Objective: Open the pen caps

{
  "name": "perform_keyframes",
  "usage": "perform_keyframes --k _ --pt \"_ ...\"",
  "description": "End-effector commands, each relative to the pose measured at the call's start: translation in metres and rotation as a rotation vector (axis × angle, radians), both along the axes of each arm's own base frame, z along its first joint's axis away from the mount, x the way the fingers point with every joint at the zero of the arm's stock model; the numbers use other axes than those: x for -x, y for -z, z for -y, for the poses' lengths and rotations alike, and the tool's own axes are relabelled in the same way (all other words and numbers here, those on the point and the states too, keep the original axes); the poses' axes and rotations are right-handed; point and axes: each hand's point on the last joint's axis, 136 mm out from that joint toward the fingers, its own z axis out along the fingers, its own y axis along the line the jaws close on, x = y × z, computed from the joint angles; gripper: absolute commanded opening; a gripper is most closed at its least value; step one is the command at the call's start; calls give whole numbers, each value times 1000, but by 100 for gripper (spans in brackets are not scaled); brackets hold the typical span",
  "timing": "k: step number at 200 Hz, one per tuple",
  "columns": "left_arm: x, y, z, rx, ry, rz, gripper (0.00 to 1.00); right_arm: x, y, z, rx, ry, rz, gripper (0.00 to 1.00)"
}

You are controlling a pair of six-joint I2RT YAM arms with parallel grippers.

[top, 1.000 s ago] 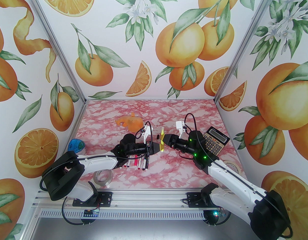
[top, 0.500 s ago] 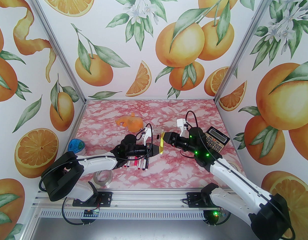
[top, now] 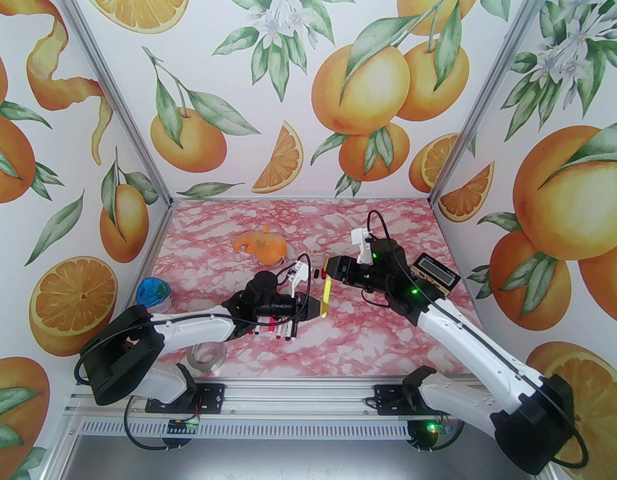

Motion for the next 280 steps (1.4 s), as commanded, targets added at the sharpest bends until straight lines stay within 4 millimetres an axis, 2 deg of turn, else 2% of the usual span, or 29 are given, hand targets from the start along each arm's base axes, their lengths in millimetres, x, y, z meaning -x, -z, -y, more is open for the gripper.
perform_keyframes --k 1,37,96,184,260,272,280 --pt "-2 -16 8 24 21 46 14 0 -3 -3 15 -18 -3 43" --pt "0 -16 10 18 31 52 14 -2 6 -5 26 -24 -27 41" --pt "3 -12 14 -9 48 52 14 -4 6 -7 27 -29 -27 34" --pt "4 -10 18 -26 57 57 14 -3 16 -4 68 -31 -50 30" --pt "4 -4 16 -45 44 49 14 -2 17 -2 80 -22 -48 18" --pt "2 -2 15 -60 31 47 16 -2 17 -1 78 -19 -50 15" --pt "1 -2 15 -64 25 45 21 -2 16 -1 76 -14 -50 14"
